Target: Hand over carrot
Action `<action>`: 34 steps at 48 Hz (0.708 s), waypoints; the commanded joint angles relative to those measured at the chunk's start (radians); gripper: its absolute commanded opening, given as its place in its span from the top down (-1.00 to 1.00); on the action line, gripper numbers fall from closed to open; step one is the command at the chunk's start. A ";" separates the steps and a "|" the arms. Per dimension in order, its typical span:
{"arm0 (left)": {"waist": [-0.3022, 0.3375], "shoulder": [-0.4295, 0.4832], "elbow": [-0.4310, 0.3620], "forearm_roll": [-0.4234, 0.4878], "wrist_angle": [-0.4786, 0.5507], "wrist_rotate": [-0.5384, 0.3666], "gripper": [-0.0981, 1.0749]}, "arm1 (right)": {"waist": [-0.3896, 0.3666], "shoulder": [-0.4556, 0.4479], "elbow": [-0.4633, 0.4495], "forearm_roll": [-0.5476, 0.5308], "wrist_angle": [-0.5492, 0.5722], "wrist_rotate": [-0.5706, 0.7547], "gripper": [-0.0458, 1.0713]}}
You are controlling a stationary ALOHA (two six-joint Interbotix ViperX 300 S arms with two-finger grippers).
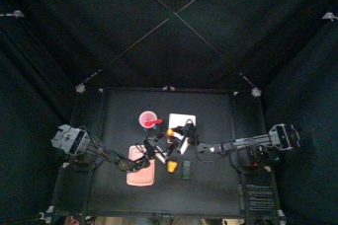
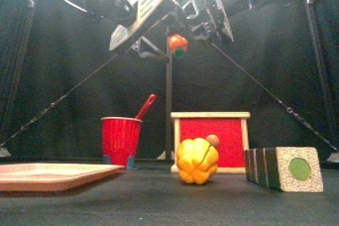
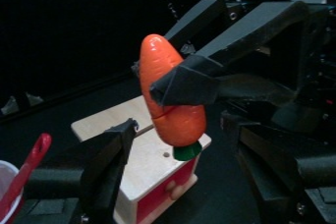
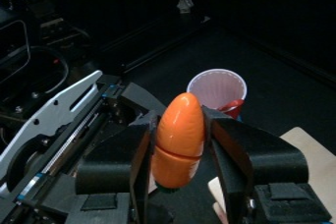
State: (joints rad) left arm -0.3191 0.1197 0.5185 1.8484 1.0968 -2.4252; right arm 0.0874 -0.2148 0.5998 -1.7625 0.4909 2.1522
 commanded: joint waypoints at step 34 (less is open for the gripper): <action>0.005 -0.012 -0.015 -0.005 0.012 -0.023 -0.57 | 0.002 0.006 -0.031 -0.008 -0.006 -0.008 -0.24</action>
State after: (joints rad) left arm -0.3160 0.1212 0.5200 1.8408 1.1014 -2.4467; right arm 0.0874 -0.1963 0.5967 -1.7641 0.4847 2.1460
